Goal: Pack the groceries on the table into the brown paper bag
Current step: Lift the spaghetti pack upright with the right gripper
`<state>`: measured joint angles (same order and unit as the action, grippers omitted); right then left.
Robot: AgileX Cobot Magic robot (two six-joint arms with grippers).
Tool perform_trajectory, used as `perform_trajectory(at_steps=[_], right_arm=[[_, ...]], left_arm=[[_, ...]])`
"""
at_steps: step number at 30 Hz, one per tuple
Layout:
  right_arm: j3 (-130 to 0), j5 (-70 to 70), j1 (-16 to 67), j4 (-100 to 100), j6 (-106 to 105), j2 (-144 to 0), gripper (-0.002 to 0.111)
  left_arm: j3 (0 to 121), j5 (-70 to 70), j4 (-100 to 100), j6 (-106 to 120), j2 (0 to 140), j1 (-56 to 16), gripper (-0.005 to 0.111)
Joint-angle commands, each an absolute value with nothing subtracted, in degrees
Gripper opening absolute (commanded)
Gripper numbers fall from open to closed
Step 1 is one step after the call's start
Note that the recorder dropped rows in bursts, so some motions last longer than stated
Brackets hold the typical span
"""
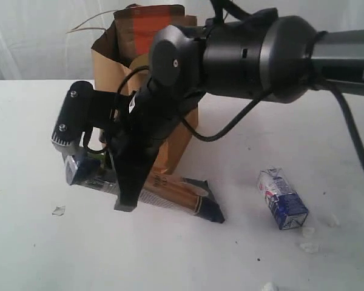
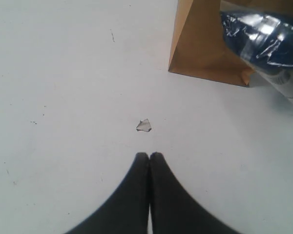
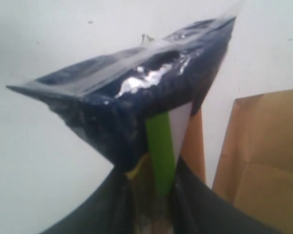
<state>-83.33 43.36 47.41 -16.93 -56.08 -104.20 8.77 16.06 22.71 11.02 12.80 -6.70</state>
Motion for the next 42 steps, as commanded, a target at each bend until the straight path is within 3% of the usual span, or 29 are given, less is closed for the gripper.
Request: perform_trajectory(at_steps=[1,20,27,42], right_arm=[[-84.04,39.09,47.58,-21.78,-55.91,-100.49,0.000],[-84.57,20.85,47.58,-42.15,-55.91,-89.59,0.000],[-90.76,18.19,47.58,-47.16,-55.91,-88.77,0.000],[-99.58,-4.69,47.58,-46.66,-57.36,-88.77,0.000]], left_arm=[[8.59,16.22,23.05,10.71,12.42,-7.11,0.000],[8.59,16.22,23.05,10.71,12.42,-7.11,0.000],[8.59,16.22,23.05,10.71,12.42,-7.11,0.000],[8.59,16.22,23.05,10.71,12.42,-7.11,0.000]])
